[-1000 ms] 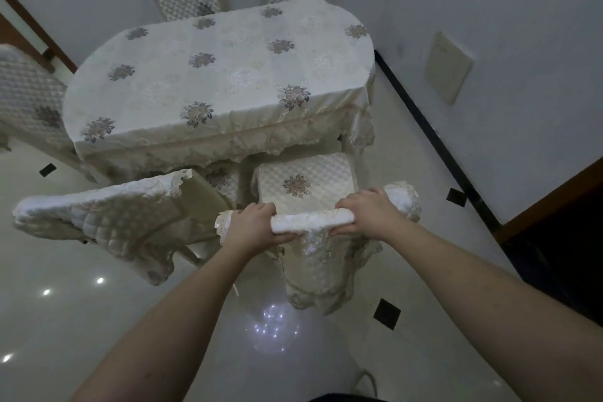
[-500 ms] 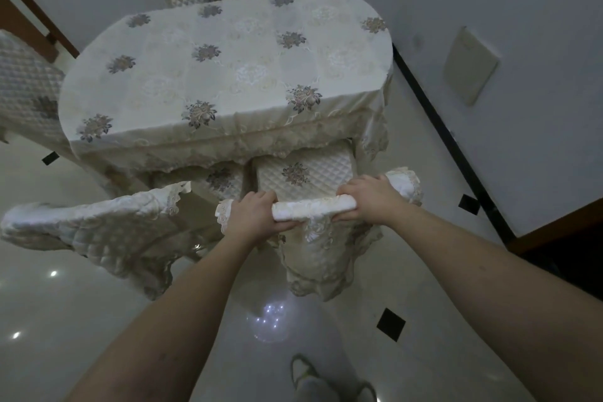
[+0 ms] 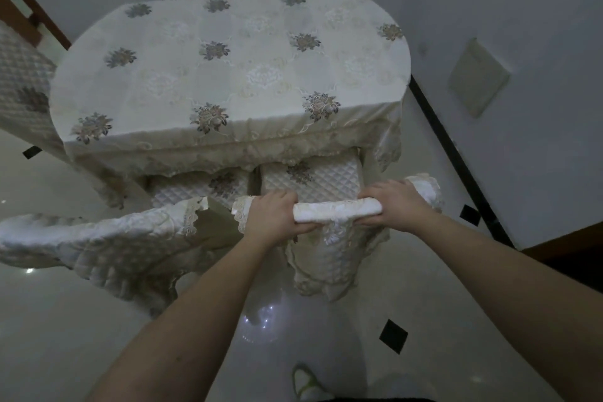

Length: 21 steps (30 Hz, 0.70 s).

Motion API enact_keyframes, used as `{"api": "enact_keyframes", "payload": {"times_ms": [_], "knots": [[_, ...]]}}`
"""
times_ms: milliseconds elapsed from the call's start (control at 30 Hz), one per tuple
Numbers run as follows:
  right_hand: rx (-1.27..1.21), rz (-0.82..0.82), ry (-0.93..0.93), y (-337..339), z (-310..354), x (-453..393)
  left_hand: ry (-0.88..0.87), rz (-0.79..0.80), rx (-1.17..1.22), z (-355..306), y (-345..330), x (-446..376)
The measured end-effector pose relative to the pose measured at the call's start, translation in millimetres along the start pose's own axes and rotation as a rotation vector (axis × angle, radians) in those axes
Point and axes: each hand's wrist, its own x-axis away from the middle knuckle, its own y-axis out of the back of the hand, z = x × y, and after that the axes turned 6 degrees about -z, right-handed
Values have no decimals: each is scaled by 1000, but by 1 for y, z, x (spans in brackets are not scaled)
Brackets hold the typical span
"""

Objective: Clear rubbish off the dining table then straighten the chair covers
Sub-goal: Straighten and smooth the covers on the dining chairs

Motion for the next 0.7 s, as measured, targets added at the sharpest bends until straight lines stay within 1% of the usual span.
{"api": "enact_keyframes", "payload": {"times_ms": [133,267,400,700], "knots": [[-5,-44,28,-1,-2,-6,-24,-66,24,4,-3,-3],[-27,-76,52,0,-5,-12,-19,-82,65,6,-3,-9],[-39,-96,64,0,-10,-16,-21,-121,55,6,-7,-14],[-86,-124,78,-2,-20,-22,2,-99,28,3,-11,-21]]}}
